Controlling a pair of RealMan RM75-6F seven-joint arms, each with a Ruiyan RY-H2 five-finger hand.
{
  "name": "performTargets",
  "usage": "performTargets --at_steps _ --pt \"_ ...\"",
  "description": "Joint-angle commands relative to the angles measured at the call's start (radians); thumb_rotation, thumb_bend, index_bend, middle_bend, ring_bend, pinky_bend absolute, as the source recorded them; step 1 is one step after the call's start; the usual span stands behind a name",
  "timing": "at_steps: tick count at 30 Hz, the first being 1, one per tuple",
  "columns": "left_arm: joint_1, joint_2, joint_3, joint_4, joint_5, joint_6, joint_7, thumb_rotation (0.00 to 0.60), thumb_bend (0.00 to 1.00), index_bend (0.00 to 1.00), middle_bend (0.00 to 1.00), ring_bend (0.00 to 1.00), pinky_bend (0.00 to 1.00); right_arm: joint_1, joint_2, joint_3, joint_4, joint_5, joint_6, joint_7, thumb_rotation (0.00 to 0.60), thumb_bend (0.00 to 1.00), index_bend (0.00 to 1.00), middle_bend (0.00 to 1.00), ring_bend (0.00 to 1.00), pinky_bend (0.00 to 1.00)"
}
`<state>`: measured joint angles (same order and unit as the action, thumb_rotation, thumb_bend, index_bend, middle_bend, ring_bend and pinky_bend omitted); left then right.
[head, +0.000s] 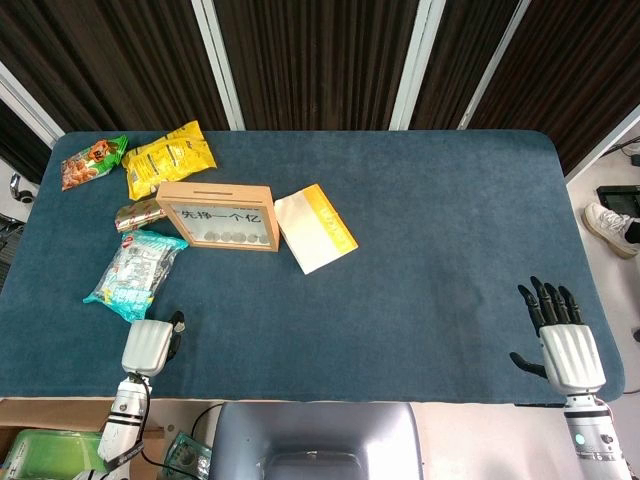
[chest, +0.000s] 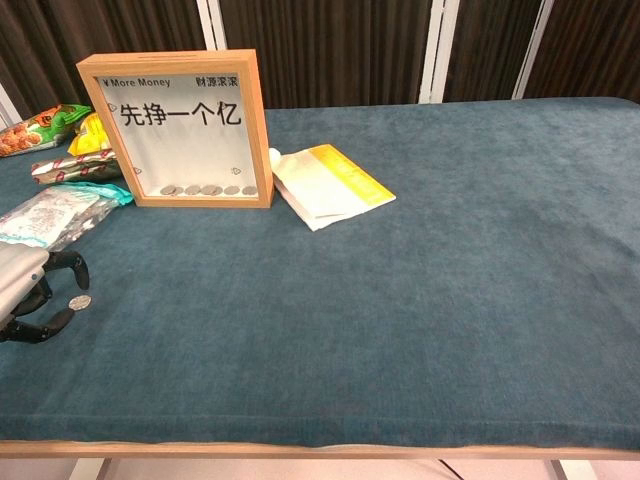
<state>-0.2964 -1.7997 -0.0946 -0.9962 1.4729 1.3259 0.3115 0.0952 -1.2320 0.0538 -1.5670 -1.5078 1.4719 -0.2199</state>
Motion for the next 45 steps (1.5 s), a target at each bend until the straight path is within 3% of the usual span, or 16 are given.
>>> performTargets --at_steps 1,45 --pt "-0.004 -0.007 0.000 0.011 -0.007 -0.006 0.008 0.600 0.37 0.46 1.00 1.00 1.00 0.000 0.000 0.000 0.000 0.000 0.000 0.001 0.600 0.16 0.00 0.00 0.00 0.00" --pt "-0.029 -0.022 0.008 0.030 -0.066 -0.047 0.092 0.600 0.37 0.43 1.00 1.00 1.00 -0.001 0.007 -0.004 -0.004 -0.001 -0.004 0.006 0.600 0.16 0.00 0.00 0.00 0.00"
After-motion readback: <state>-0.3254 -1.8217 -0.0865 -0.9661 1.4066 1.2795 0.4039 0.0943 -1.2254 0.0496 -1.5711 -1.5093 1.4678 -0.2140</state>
